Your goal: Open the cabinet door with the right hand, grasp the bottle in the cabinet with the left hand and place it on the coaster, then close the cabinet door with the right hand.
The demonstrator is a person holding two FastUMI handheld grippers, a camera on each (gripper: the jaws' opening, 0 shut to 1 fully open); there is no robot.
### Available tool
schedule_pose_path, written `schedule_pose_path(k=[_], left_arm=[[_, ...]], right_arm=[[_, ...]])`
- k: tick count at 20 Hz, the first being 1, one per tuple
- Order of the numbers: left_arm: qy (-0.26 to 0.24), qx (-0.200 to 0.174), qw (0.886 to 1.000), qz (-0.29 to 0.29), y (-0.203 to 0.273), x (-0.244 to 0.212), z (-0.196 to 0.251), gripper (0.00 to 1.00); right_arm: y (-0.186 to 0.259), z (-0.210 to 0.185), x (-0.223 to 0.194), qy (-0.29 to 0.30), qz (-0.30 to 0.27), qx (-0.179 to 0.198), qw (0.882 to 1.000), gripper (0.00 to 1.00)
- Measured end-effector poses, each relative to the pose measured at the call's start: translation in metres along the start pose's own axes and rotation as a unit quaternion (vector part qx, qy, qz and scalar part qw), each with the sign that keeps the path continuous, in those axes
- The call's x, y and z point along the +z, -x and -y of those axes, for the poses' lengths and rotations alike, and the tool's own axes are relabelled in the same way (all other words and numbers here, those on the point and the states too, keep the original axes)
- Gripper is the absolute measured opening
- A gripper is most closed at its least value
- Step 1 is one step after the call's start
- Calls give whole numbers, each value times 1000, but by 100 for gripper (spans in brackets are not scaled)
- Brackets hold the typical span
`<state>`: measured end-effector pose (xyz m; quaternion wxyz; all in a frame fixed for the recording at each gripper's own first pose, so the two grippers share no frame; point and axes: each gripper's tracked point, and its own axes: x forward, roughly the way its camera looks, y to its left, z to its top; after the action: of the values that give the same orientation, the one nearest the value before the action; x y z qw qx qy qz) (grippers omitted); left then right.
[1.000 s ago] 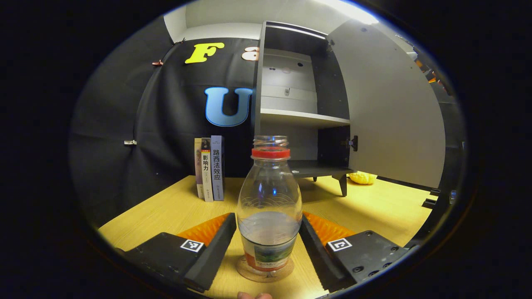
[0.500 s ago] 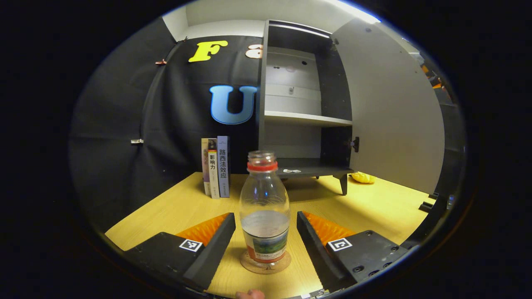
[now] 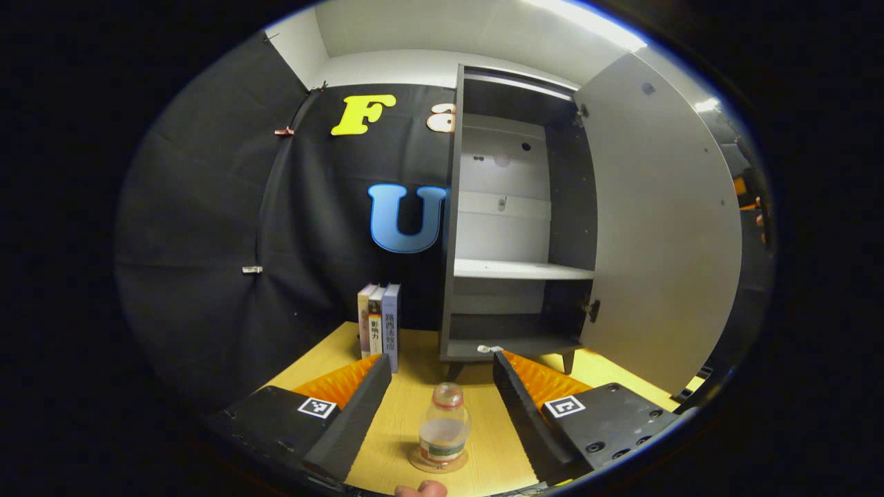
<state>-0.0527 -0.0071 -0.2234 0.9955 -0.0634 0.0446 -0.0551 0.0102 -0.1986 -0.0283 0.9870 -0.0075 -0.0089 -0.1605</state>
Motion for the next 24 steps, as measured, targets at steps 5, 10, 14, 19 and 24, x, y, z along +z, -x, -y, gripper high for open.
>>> schedule_pose_path(k=[5,10,14,19,24], left_arm=[[-21,3,1000,-11,-9,65,6,94],[-34,-21,999,9,-8,112,28,92],[-32,-36,999,16,-2,134,48,92],[-52,-36,998,21,1,147,54,94],[-45,-18,999,18,-2,146,40,94]], right_arm=[[-3,-2,4,-15,4,4,1000,95],[-3,-2,7,-27,10,4,1000,95],[-3,-4,5,-35,3,1,999,95],[5,-12,4,-37,-2,2,999,100],[21,-52,-1,-66,-15,40,997,97]])
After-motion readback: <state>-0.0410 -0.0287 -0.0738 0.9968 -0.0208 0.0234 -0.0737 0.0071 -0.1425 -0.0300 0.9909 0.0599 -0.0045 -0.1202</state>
